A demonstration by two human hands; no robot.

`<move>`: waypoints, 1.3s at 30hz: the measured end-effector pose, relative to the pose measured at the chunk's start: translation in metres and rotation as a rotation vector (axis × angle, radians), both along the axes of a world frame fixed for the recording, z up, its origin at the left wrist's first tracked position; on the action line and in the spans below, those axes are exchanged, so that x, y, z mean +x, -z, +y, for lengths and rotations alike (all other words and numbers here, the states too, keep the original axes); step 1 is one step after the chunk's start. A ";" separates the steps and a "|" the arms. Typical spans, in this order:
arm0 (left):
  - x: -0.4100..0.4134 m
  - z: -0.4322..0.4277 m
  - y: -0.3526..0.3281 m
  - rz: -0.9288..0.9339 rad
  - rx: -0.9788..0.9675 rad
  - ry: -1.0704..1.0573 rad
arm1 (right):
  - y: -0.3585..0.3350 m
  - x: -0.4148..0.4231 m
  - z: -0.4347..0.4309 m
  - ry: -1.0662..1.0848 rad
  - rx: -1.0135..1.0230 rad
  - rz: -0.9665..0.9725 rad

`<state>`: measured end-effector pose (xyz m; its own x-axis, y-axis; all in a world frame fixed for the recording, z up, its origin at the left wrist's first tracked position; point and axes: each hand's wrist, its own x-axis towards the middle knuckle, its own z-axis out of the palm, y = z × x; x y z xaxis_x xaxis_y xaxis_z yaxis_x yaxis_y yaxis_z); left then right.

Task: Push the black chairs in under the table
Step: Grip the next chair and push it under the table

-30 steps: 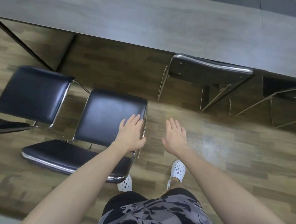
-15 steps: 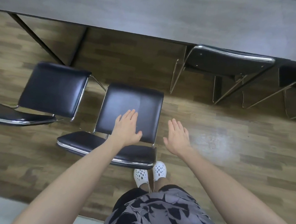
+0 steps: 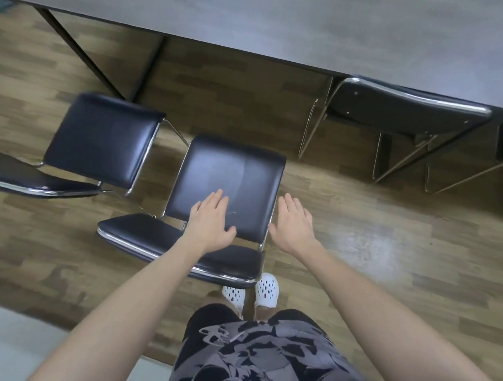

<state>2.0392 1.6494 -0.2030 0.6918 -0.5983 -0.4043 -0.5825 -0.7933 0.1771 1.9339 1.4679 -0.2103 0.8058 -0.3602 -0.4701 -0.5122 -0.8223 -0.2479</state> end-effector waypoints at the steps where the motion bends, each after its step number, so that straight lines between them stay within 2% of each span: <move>1: 0.002 0.001 0.001 0.004 0.009 -0.004 | 0.000 0.001 0.000 -0.003 0.002 0.002; 7: 0.017 0.011 0.005 0.017 0.021 -0.020 | 0.006 0.009 0.010 -0.032 0.007 0.019; 16: 0.059 0.046 0.017 0.110 0.019 0.073 | 0.018 0.039 0.056 0.001 -0.041 0.066; 20: 0.079 0.082 0.025 0.098 0.027 0.141 | 0.025 0.053 0.091 0.000 -0.073 0.104; 29: 0.115 0.188 0.045 0.150 0.063 0.374 | 0.032 0.053 0.182 0.034 0.067 0.236; 34: 0.124 0.214 0.050 0.168 0.063 0.486 | 0.026 0.048 0.219 0.053 0.102 0.265; 39: 0.115 0.228 0.052 0.161 0.107 0.535 | 0.027 0.034 0.239 0.024 0.036 0.375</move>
